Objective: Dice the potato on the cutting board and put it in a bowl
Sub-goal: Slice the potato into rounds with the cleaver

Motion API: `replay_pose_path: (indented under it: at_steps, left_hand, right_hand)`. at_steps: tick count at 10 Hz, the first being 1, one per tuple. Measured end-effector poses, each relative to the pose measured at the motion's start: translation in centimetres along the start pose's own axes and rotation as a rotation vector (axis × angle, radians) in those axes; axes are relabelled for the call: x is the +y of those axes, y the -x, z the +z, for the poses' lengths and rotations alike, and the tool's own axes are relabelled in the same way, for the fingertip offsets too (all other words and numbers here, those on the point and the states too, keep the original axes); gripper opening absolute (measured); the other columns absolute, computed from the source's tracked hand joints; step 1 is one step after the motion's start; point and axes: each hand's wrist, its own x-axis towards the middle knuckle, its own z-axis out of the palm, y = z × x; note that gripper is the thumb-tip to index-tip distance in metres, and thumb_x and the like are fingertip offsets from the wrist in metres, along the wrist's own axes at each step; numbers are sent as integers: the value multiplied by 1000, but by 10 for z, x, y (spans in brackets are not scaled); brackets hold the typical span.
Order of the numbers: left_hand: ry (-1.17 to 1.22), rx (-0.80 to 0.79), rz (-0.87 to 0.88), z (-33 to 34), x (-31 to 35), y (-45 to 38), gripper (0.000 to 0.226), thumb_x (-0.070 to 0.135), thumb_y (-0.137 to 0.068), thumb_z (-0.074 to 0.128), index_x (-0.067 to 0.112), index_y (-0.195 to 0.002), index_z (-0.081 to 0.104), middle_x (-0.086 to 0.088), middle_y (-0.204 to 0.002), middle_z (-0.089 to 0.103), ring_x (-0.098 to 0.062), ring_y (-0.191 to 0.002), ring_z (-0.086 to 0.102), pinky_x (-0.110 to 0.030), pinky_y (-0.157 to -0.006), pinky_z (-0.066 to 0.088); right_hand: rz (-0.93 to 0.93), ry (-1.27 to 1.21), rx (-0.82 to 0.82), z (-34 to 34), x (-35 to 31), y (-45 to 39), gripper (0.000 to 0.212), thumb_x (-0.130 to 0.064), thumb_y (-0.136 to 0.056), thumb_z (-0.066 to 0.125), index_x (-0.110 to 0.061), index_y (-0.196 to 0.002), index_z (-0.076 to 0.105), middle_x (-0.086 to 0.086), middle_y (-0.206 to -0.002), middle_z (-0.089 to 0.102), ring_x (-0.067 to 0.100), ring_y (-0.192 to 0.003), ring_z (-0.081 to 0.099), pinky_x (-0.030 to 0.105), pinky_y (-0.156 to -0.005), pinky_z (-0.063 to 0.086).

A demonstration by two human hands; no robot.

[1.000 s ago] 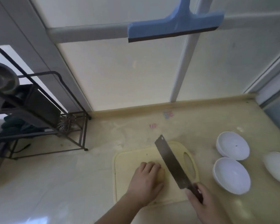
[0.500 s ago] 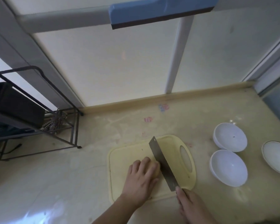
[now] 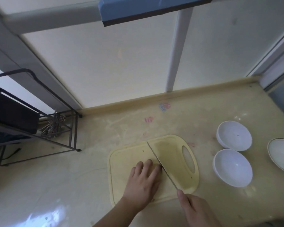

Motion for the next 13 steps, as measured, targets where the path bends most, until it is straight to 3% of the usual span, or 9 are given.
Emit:
replay_pose_path:
  at_steps: [2, 3, 4, 5, 6, 7, 8, 10, 13]
  left_hand:
    - [35, 6, -8, 1, 0, 1, 46, 45, -91, 53, 20, -129, 47, -6, -130, 51, -29, -102, 50, -37, -83, 41]
    - [24, 14, -7, 2, 0, 1, 46, 45, -90, 52, 19, -127, 47, -7, -130, 50, -30, -104, 48, -36, -85, 35]
    - [43, 30, -2, 2, 2, 1, 46, 44, -89, 52, 19, -127, 46, -7, -129, 47, -30, -105, 46, -36, -86, 35]
    - [76, 36, -16, 4, 2, 1, 45, 43, -90, 52, 19, -127, 45, -7, -129, 45, -29, -107, 45, -35, -89, 36]
    - [89, 34, -20, 9, 0, 2, 43, 42, -93, 51, 18, -129, 46, -8, -130, 45, -30, -109, 47, -36, -95, 37]
    - [105, 22, -18, 10, -1, 2, 44, 40, -94, 52, 16, -130, 46, -10, -130, 47, -33, -109, 49, -41, -95, 44]
    - [113, 12, -20, 10, -2, 2, 44, 40, -95, 52, 16, -130, 47, -11, -129, 47, -33, -108, 51, -42, -94, 47]
    - [164, 38, -81, 1, 1, 5, 44, 46, -94, 50, 18, -128, 48, -9, -128, 45, -30, -108, 49, -38, -90, 43]
    - [86, 67, -65, 0, 4, 2, 37, 42, -87, 53, 19, -116, 48, -5, -126, 47, -29, -105, 50, -35, -83, 35]
  right_hand:
    - [-81, 24, -39, -12, -11, 36, 55, -44, -94, 53, -25, -43, 42, -12, -47, 56, -3, -57, 55, 13, -64, 41]
    - [-27, -87, 153, 2, -33, 0, 53, -41, -92, 57, -27, -42, 44, -10, -47, 56, -4, -59, 56, 11, -63, 40]
    - [-115, 13, 22, 50, -62, -50, 54, -56, -76, 72, -8, -72, 47, 24, -85, 69, 1, -72, 66, 19, -39, 39]
    - [-186, -33, -189, 56, -17, -57, 53, -63, -85, 57, -14, -67, 53, -3, -69, 72, -3, -54, 61, 15, -39, 32]
    - [-170, 293, 362, -38, 21, 77, 47, -56, -93, 44, -31, -58, 64, -18, -49, 53, 0, -56, 55, 7, -50, 32]
    - [-41, 40, 90, 0, -13, 7, 50, -56, -92, 42, -23, -58, 55, -7, -60, 58, 4, -63, 55, 11, -64, 38]
    - [-56, -13, -157, 13, -12, -16, 52, -49, -98, 35, -17, -58, 42, -4, -55, 48, 6, -55, 45, 25, -64, 37]
    - [-114, -22, -125, 17, -11, -21, 54, -51, -98, 32, -18, -56, 38, -4, -51, 45, 4, -51, 43, 18, -57, 37]
    - [-68, -68, -108, 4, -2, -5, 54, -53, -96, 38, -16, -57, 42, -2, -49, 49, 4, -50, 45, 21, -59, 38]
